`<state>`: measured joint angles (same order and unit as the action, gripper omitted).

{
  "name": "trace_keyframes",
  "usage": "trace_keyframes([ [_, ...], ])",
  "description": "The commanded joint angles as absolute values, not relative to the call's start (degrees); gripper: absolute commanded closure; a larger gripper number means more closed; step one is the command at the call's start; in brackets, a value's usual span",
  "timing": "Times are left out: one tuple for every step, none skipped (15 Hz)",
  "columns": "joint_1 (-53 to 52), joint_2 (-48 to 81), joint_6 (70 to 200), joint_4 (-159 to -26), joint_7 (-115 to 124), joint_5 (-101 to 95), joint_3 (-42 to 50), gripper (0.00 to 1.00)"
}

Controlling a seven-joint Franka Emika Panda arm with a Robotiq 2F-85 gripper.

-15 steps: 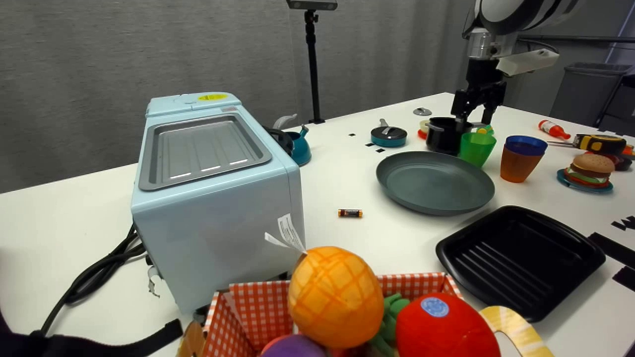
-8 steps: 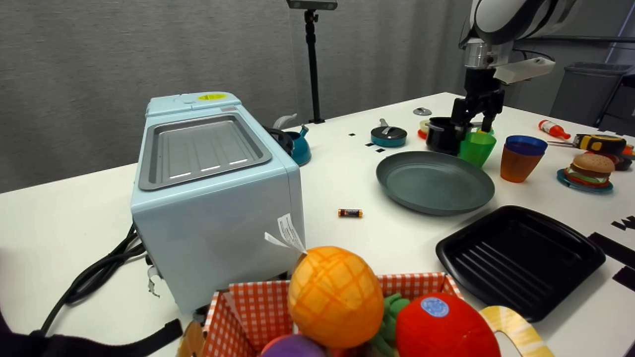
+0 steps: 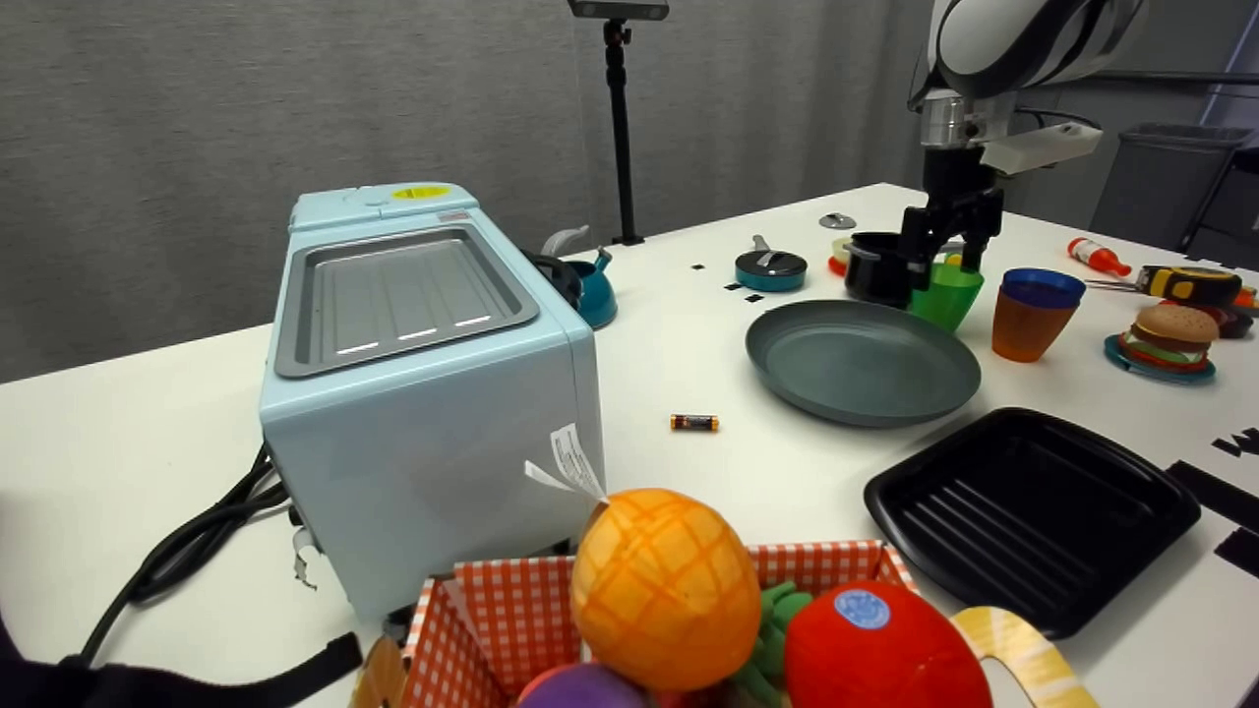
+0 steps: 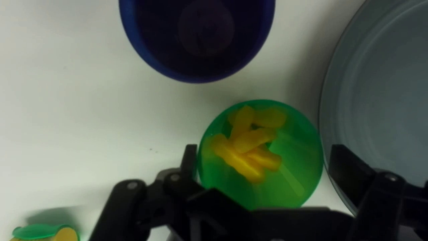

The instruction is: Pour the things in the green cup onto the plate

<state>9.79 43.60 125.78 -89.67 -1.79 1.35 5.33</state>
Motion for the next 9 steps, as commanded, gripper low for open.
trace_keyframes([
  [10.68,45.14,123.82,-87.3,-2.83,2.05,4.68,0.0],
  [10.7,45.3,123.84,-87.23,-2.83,2.06,4.69,0.0],
  [10.72,45.47,123.87,-87.12,-2.79,2.08,4.69,0.0],
  [10.76,45.7,123.89,-86.86,-2.86,2.11,4.66,0.0],
  [10.69,45.83,124.0,-86.76,-2.74,2.04,4.71,0.18],
  [10.56,45.77,124.21,-86.87,-2.62,1.9,4.8,0.26],
  [10.51,45.78,124.26,-86.84,-2.47,1.86,4.87,0.32],
  [10.52,45.74,124.19,-86.73,-2.45,1.86,4.88,0.42],
  [10.52,45.65,124.15,-86.66,-2.41,1.84,4.92,0.46],
])
